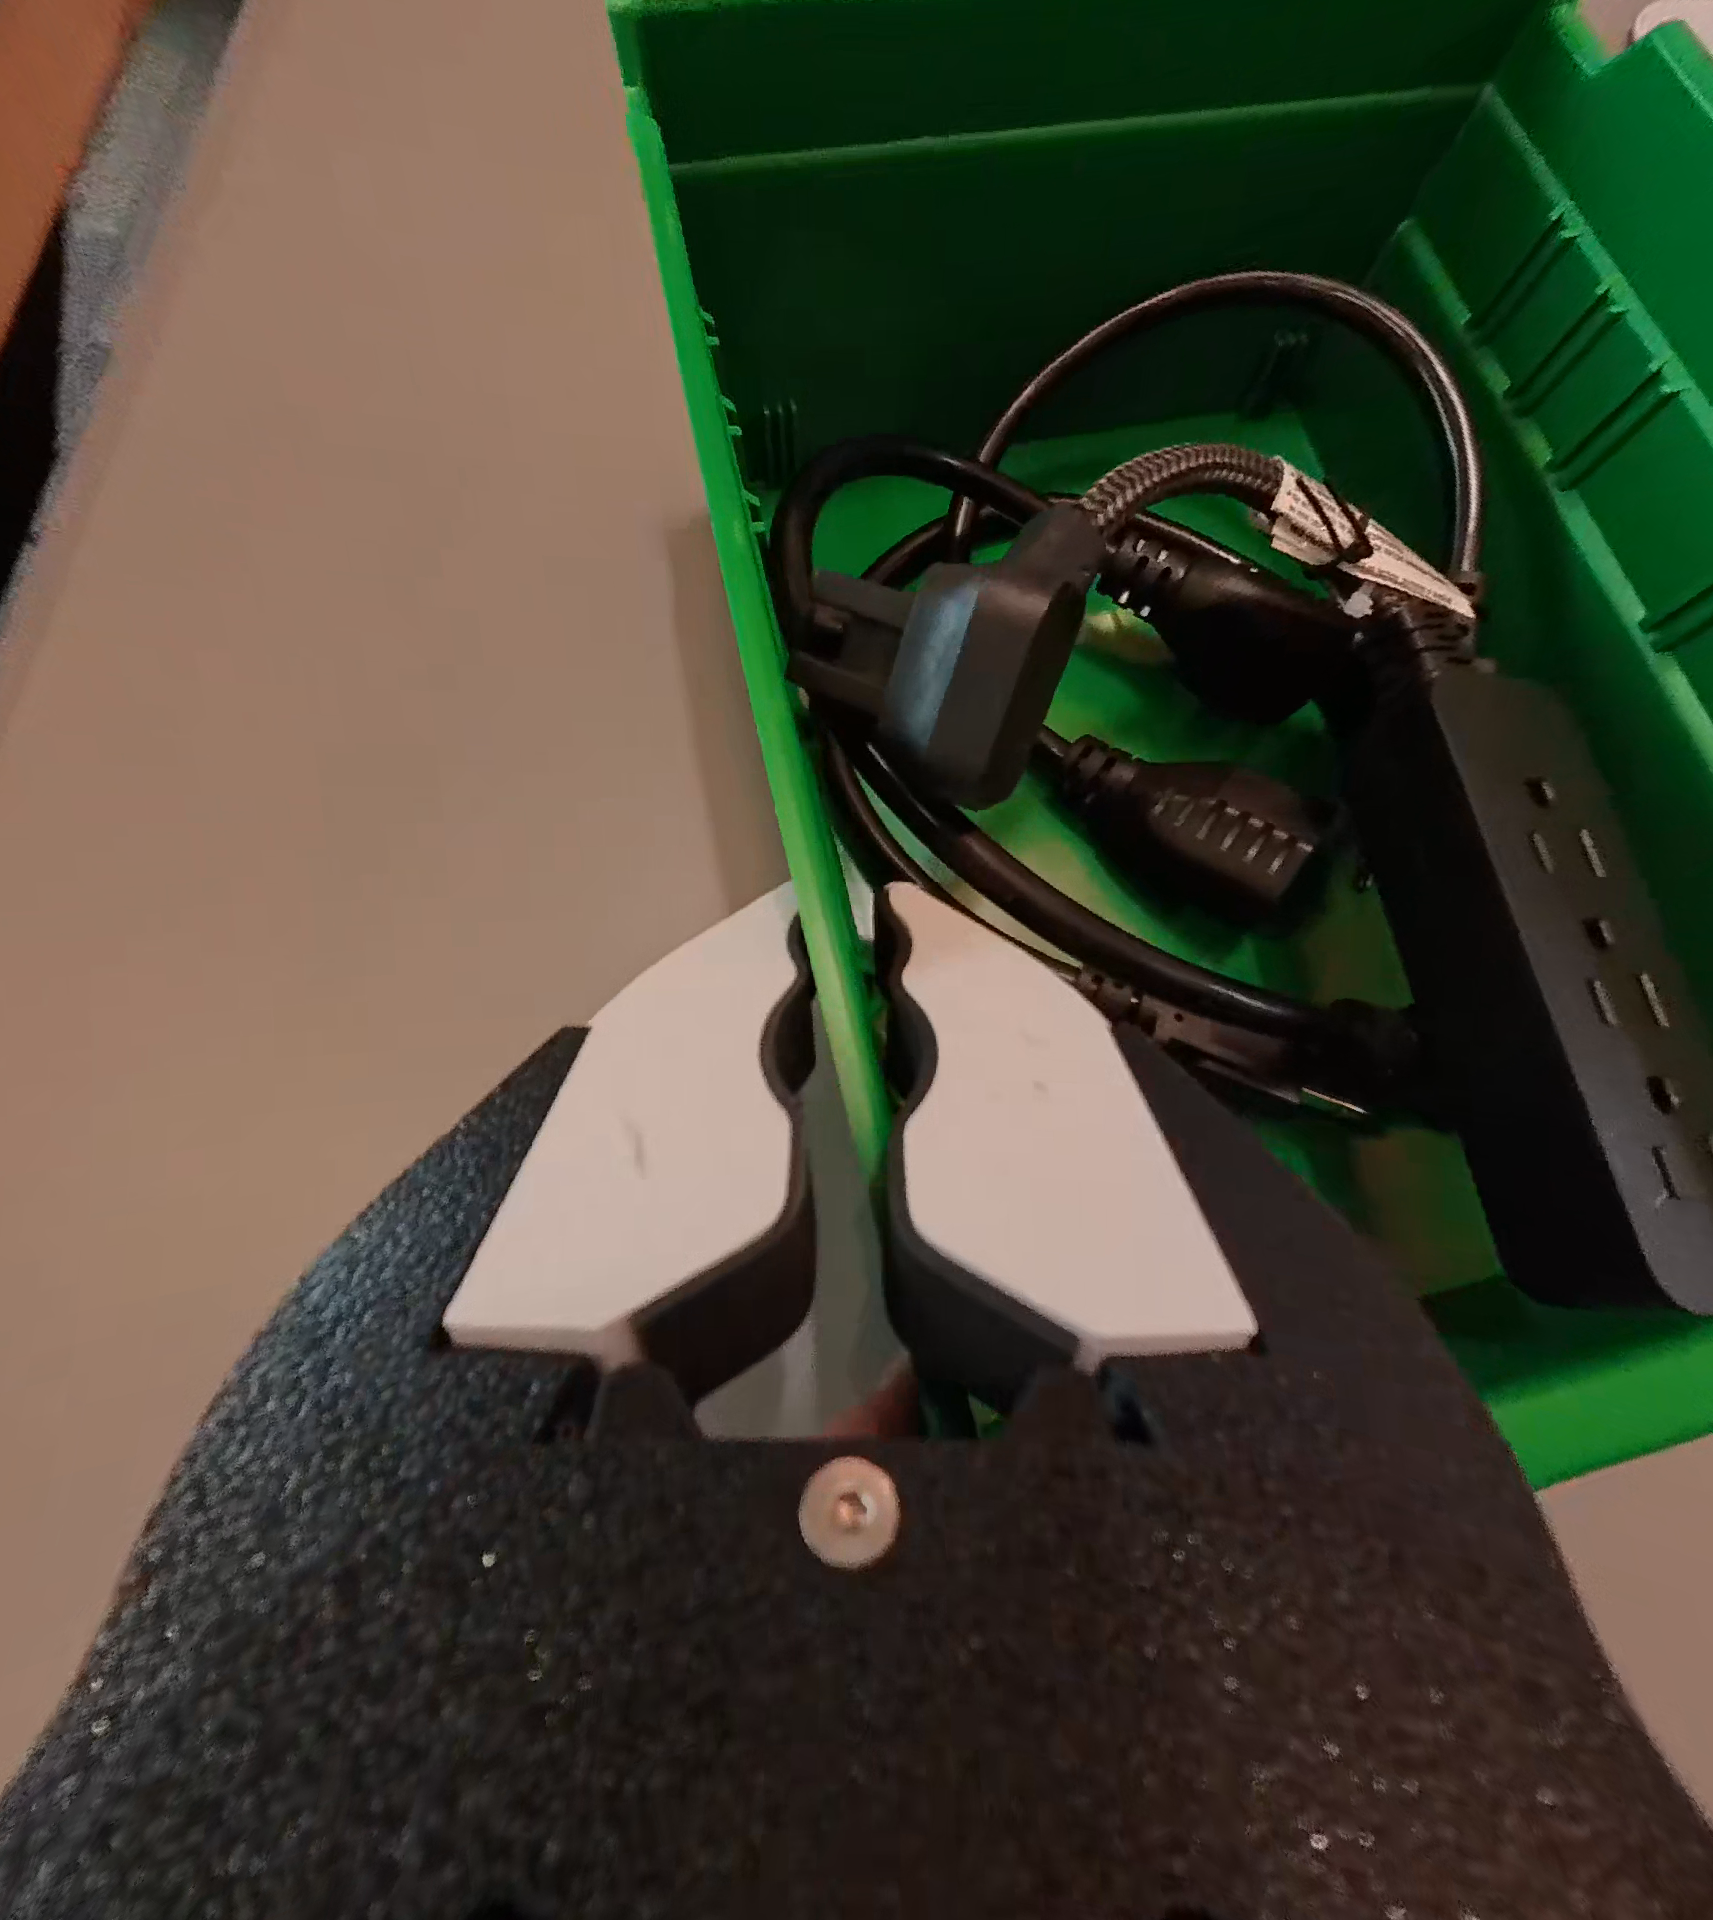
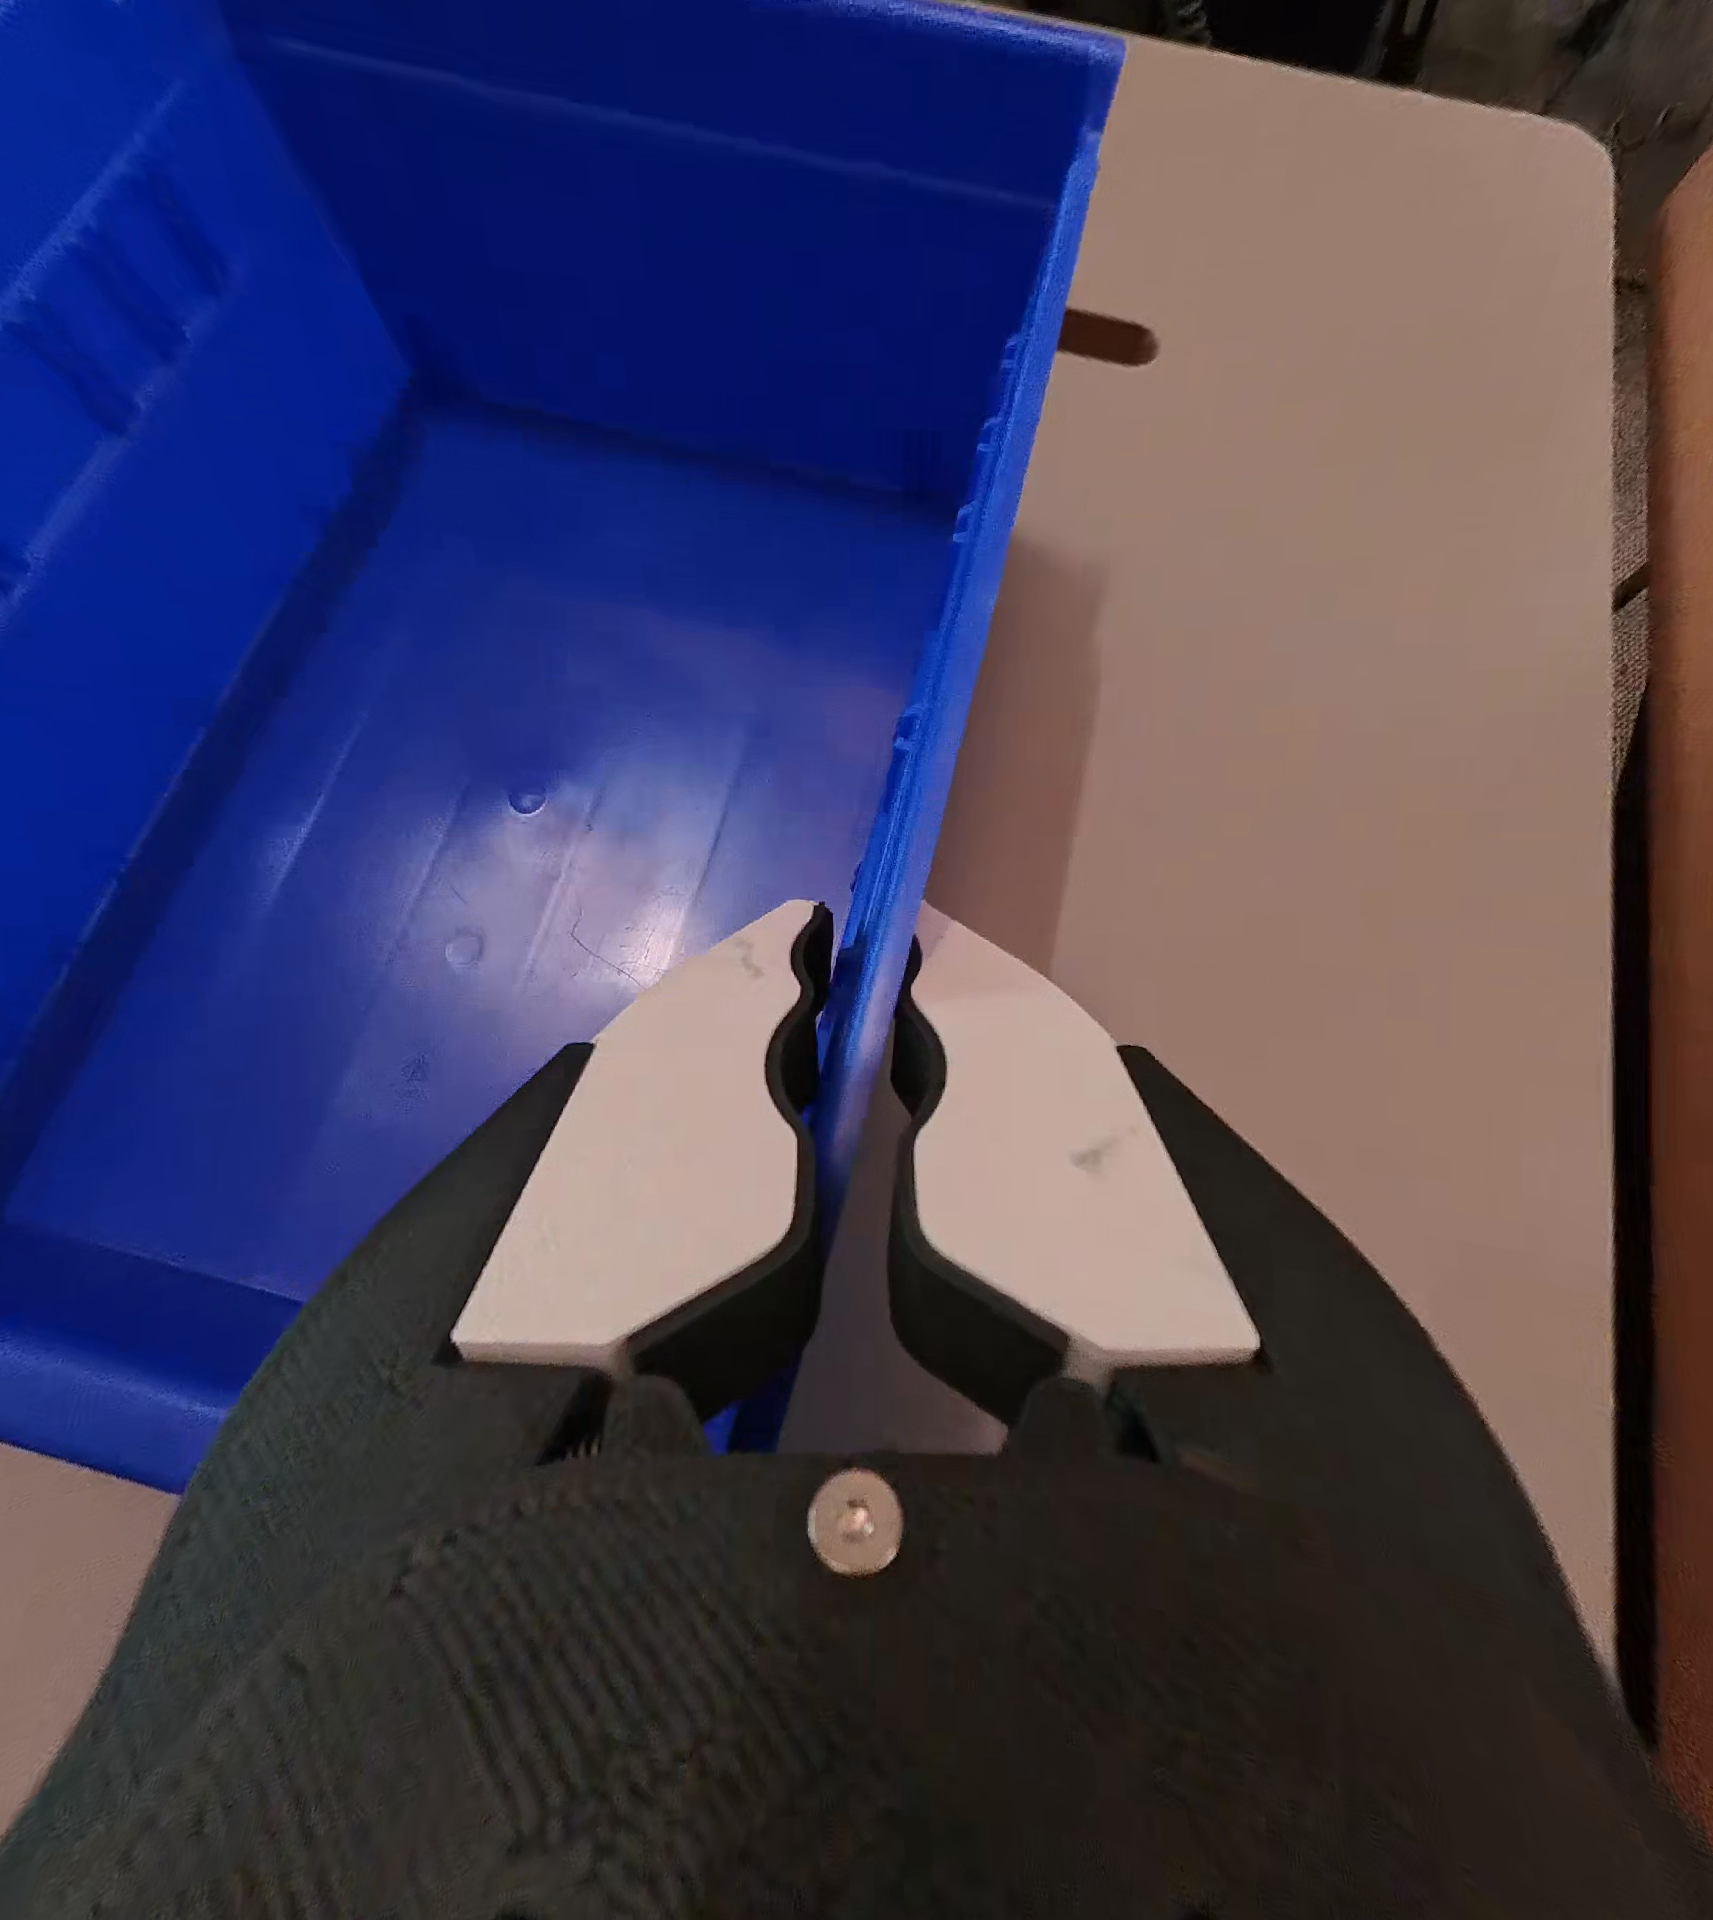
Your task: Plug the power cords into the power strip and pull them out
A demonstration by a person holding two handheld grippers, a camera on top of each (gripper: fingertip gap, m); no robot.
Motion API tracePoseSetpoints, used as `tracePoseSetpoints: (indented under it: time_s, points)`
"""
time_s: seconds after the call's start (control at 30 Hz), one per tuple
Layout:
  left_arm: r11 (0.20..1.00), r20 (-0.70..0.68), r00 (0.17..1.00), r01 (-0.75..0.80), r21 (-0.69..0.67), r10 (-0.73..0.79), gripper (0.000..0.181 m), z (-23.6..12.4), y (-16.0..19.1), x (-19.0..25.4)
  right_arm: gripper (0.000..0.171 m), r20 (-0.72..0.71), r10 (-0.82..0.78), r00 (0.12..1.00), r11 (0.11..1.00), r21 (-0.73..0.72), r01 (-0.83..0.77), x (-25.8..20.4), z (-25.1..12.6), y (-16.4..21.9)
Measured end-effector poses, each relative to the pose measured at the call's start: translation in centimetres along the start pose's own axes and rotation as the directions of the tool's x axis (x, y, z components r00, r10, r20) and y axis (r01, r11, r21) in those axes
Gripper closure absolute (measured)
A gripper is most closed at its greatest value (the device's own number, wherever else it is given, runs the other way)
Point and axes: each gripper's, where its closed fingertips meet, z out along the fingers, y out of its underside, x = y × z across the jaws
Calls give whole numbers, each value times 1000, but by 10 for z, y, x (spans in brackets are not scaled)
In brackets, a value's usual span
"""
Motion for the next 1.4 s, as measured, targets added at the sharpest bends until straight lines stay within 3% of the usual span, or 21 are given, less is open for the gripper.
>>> tracePoseSetpoints:
  time_s: [0.33, 0.43, 0.5, 0.6, 0.73, 0.87, 1.07, 1.17, 1.27, 1.4]
  points:
    - [998, -87, 995, -59, -5, 58, 173, 52, -41, 44, 161, -7, -18, 1000, 998, 55, 18, 17, 30, -28]
    - [994, -76, 992, -104, -11, 103, 172, 52, -41, 45, 148, -31, -45, 999, 998, 39, 46, 17, 26, -25]
    - [986, -72, 984, -165, -14, 164, 163, 46, -38, 46, 140, -41, -58, 997, 997, 53, 60, 17, 17, -25]
    - [970, -18, 973, -226, 93, 228, 151, 29, -52, 46, 130, -65, -40, 997, 987, 150, 49, 21, -12, -38]
    - [952, -95, 968, -204, 230, 231, 143, -5, -75, 59, 107, -151, 13, 988, 960, 277, 30, 23, -59, -56]
    - [927, 4, 956, -287, 242, 295, 133, -31, -83, 53, 85, -84, -41, 996, 933, 353, 68, -35, -76, -70]
    - [926, -212, 912, -303, 226, 351, 111, -53, -79, 109, 49, 142, -248, 958, 899, 401, 174, -183, -61, -79]
    - [899, -328, 837, -401, 177, 438, 109, -64, -69, 137, 42, 197, -337, 920, 883, 406, 236, -241, -53, -74]
    - [822, -356, 753, -563, 88, 554, 108, -68, -54, 145, 39, 232, -444, 866, 859, 384, 337, -281, -47, -58]
    - [827, -364, 801, -548, -123, 476, 111, -66, -40, 148, 42, 253, -480, 840, 849, 375, 372, -303, -44, -42]
